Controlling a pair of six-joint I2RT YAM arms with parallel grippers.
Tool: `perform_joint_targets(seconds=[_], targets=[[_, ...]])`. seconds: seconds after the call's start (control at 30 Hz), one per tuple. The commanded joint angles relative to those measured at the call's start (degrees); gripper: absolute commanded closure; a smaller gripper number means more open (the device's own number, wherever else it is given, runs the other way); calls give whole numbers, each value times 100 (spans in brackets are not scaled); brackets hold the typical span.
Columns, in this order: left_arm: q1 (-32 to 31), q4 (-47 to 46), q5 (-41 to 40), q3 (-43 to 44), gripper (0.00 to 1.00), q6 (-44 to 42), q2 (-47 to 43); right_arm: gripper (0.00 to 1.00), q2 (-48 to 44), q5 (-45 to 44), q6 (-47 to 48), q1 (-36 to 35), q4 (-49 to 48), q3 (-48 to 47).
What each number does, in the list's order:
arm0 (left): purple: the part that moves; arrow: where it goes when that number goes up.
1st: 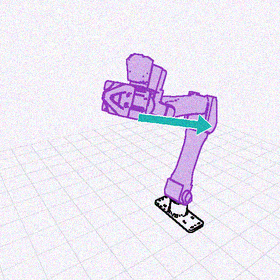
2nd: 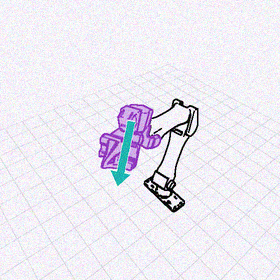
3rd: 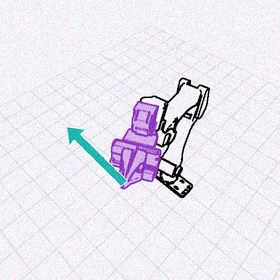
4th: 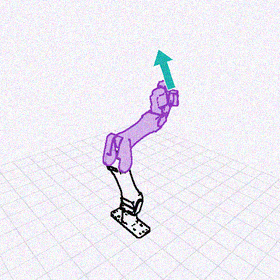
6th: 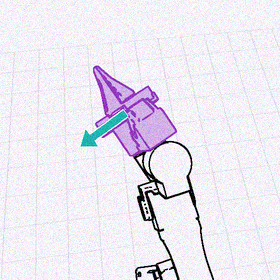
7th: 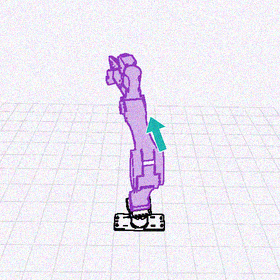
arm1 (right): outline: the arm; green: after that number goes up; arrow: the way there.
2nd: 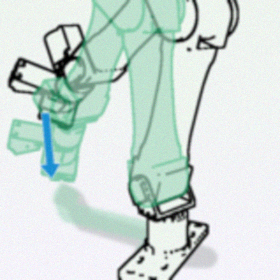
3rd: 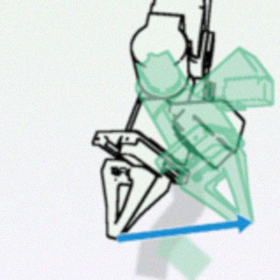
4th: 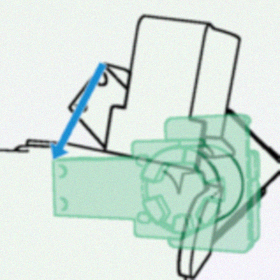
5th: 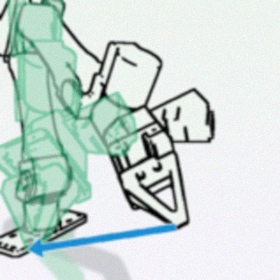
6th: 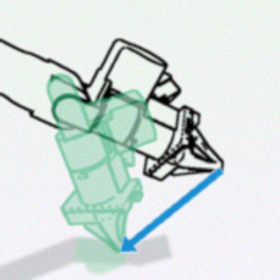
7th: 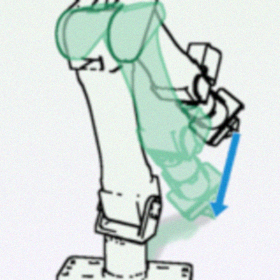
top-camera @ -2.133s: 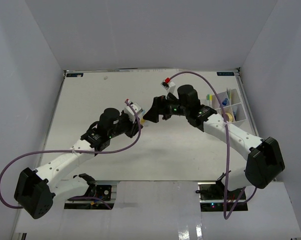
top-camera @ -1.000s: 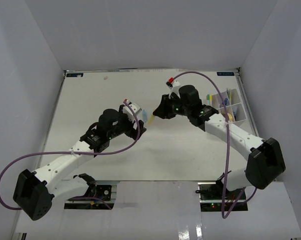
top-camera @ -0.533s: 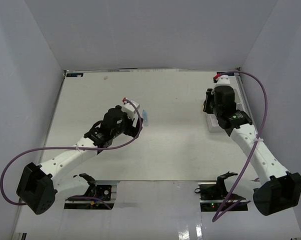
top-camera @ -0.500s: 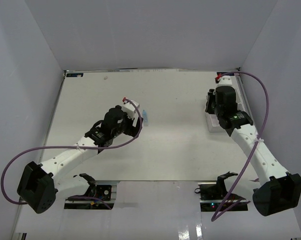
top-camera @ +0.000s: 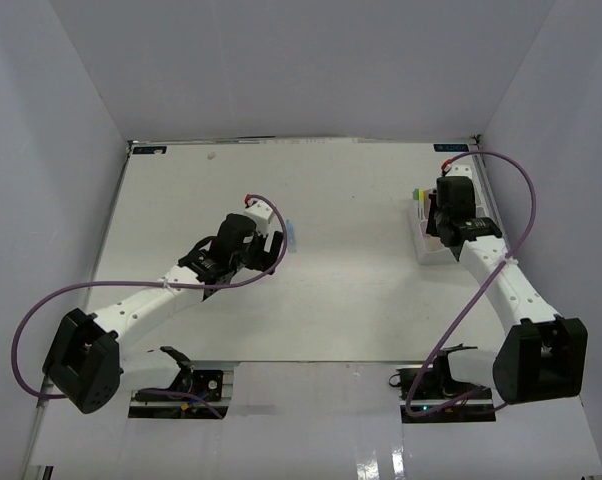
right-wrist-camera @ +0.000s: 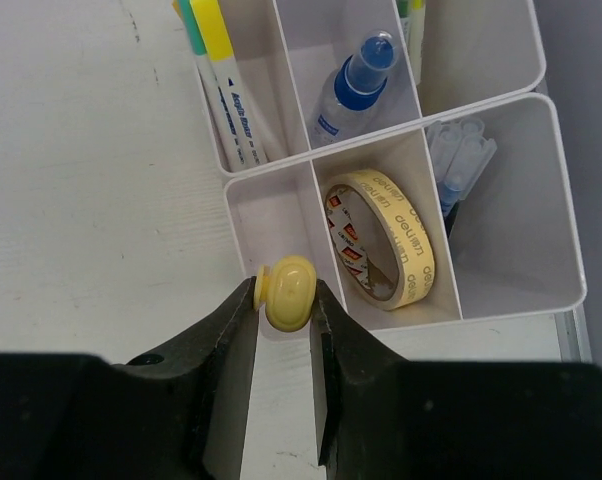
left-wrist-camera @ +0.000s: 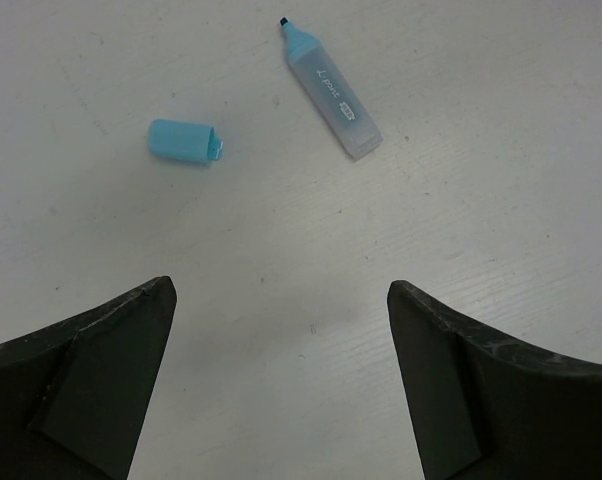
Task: Sort the stationery into containers
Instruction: Place the pen in the storage box.
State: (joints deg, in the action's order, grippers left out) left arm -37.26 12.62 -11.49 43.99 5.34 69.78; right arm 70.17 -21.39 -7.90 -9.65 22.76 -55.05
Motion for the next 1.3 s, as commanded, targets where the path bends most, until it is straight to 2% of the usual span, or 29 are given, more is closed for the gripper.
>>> perform_joint_targets(seconds=[0.0, 0.1, 0.17, 0.4, 0.67, 0.8, 1.0, 1.13, 1.27], targets=[[-1, 82, -178, 242, 2, 107, -17, 89, 224, -59, 17, 121, -281, 81], [-1, 135, -257, 259, 2, 212, 44, 76, 392, -6, -62, 148, -369, 160], [8, 188, -328, 294, 2, 274, 132, 73, 410, 29, -89, 148, -456, 222], [34, 442, -548, 461, 2, 792, 387, 51, 173, 108, -106, 148, -466, 240], [34, 803, -539, 883, 2, 1986, 747, 30, -705, 942, -89, 148, -588, 248], [34, 838, -477, 989, 2, 2260, 897, 18, -1591, 1671, -71, 148, -1289, 626], [34, 838, -399, 1156, 2, 2620, 1231, 9, -1955, 2392, -1, 148, -1555, 899], [34, 838, -556, 1226, 2, 2700, 1249, 8, -1719, 3437, -53, 104, -1793, 1014], [69, 891, -767, 1147, 2, 2525, 1064, 8, -1375, 3352, -54, -387, -1688, 900]])
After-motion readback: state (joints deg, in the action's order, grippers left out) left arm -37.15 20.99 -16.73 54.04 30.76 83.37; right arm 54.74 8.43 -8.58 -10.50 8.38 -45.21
